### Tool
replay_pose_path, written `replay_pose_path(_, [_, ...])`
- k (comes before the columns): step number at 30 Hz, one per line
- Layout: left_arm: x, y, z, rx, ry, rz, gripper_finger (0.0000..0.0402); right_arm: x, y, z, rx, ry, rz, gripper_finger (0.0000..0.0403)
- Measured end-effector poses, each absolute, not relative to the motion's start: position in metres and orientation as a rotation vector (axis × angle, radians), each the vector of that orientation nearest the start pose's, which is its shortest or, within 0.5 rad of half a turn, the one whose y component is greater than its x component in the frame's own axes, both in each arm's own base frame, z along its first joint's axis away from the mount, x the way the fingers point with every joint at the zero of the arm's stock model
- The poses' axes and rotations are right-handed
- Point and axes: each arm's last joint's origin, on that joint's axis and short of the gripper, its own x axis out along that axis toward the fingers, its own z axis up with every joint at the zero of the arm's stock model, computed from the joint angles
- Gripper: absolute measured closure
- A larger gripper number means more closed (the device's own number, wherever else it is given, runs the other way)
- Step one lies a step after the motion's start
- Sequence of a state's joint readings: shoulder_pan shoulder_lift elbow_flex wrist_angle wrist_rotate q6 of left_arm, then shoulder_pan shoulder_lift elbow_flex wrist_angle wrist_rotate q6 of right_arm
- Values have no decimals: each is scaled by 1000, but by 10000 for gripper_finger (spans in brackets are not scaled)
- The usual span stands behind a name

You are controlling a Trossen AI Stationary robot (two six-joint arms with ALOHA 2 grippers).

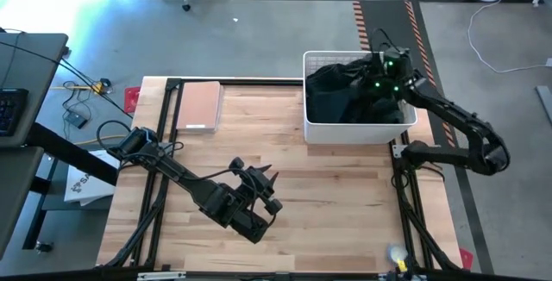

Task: Sort clothes
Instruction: Put the dark blue jeans into the white laundry bin, then return to Home Position

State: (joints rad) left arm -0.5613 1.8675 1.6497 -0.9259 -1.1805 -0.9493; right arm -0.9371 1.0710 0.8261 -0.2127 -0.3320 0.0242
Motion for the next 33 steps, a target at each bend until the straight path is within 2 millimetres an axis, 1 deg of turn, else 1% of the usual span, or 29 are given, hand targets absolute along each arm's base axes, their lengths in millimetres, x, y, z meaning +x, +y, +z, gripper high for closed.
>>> replay_pose_path(2, [338, -181, 290, 5, 399, 801, 273, 141, -182, 283, 295, 466, -715, 316])
replay_pose_path(4, [338, -181, 290, 5, 399, 801, 273, 140, -186, 267, 304, 562, -792, 316])
replay_pose_path(7, [338, -180, 290, 7, 397, 803, 273, 141, -190, 237, 326, 674, -860, 316])
replay_pose_path(10, [338, -181, 290, 7, 397, 803, 273, 142, -194, 209, 339, 752, -899, 316])
replay_pose_path(11, [338, -181, 290, 7, 397, 802, 273, 142, -195, 202, 342, 766, -902, 316])
replay_pose_path(13, [338, -181, 290, 7, 398, 802, 273, 143, -198, 193, 353, 793, -912, 316])
replay_pose_path(15, [338, -181, 290, 7, 398, 802, 273, 144, -199, 192, 357, 802, -913, 316])
replay_pose_path(17, [338, -181, 290, 8, 398, 802, 273, 144, -199, 200, 356, 798, -914, 316])
replay_pose_path(20, [338, -181, 290, 7, 398, 802, 273, 141, -196, 224, 342, 762, -923, 316])
replay_pose_path(24, [338, -181, 290, 5, 397, 802, 273, 131, -184, 276, 269, 619, -953, 316])
replay_pose_path(26, [338, -181, 290, -5, 392, 805, 273, 122, -170, 299, 226, 537, -957, 316])
replay_pose_path(28, [338, -180, 290, -7, 385, 810, 273, 111, -153, 318, 183, 448, -923, 316])
replay_pose_path(31, [339, -176, 290, 5, 378, 832, 273, 95, -124, 339, 125, 318, -790, 316])
replay_pose_path(33, [339, -170, 292, 23, 387, 850, 273, 85, -104, 347, 104, 261, -695, 316])
